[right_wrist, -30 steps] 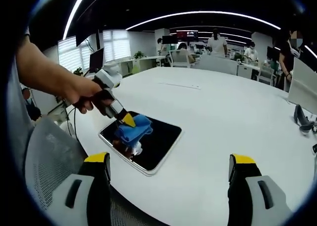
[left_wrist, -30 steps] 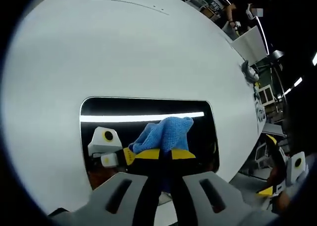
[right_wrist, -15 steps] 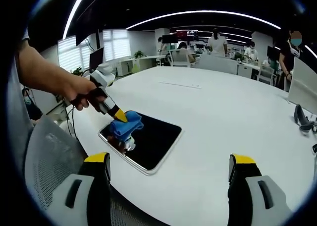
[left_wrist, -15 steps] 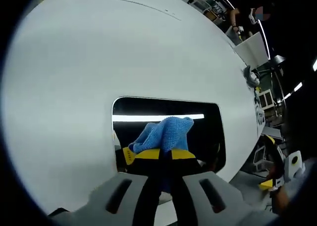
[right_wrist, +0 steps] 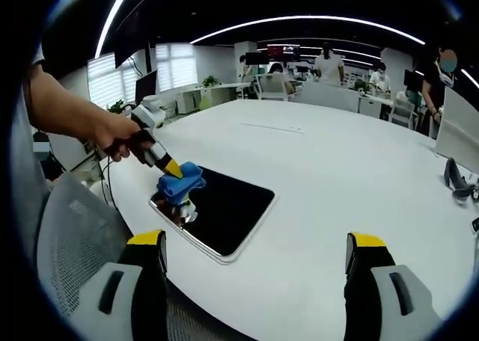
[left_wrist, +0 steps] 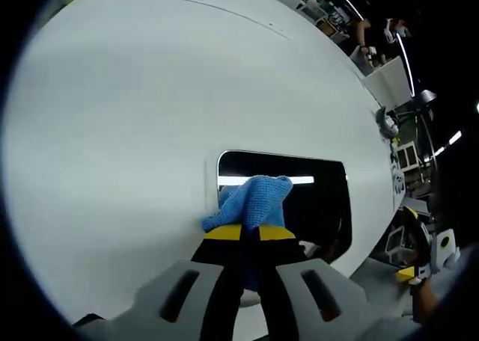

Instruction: Wipe the mirror surface with the cleaning cloth until all visible marks leave the cleaned area.

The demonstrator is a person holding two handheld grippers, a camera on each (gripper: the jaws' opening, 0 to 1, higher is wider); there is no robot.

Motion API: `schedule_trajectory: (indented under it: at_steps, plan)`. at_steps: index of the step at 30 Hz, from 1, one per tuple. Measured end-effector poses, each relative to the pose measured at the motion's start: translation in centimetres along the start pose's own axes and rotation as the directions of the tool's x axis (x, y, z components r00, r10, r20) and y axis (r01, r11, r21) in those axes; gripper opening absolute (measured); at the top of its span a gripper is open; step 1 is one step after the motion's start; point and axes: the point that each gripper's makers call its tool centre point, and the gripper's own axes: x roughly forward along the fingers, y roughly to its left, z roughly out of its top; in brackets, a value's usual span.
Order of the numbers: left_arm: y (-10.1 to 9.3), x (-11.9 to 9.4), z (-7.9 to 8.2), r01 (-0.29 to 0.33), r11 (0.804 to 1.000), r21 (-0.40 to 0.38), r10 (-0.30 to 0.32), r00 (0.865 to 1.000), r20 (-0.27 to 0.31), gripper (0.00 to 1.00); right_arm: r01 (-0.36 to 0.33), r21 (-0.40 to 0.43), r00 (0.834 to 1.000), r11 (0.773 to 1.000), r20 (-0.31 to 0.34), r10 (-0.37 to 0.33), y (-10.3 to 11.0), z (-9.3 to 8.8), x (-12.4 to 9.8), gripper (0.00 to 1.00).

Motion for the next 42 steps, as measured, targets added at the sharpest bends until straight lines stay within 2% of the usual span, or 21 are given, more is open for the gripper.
schedule_trajectory:
  at_steps: [12, 28, 31, 36, 42]
  plan:
    - [1.8, -0.9, 0.0, -0.026, 1.000, -0.017, 0.026, 1.000, 0.008, 0.02, -0.004, -0.005, 1.000, 1.000, -0.008, 0.004, 0.2, -0.1, 0.1, 0.99]
    - [1.4, -0.8, 0.0, -0.037, 0.999, 0.030, 0.037, 0.999, 0.015, 0.02, -0.013, -0.012, 1.000, 1.000, -0.016, 0.013, 0.3, -0.3, 0.2, 0.99]
    - [1.3, -0.9, -0.2, -0.042, 0.998, 0.036, 0.041, 0.999, 0.010, 0.02, -0.012, -0.013, 1.000, 1.000, -0.015, 0.012, 0.3, -0.3, 0.2, 0.99]
    - [0.9, -1.3, -1.6, -0.041, 0.997, 0.059, 0.042, 0.999, -0.013, 0.02, -0.011, -0.013, 1.000, 1.000, -0.014, 0.010, 0.3, -0.2, 0.1, 0.99]
    - [0.9, -1.6, -2.5, -0.041, 0.997, 0.060, 0.042, 0.999, -0.007, 0.02, -0.015, -0.039, 1.000, 0.999, -0.023, 0.014, 0.4, -0.4, 0.2, 0.99]
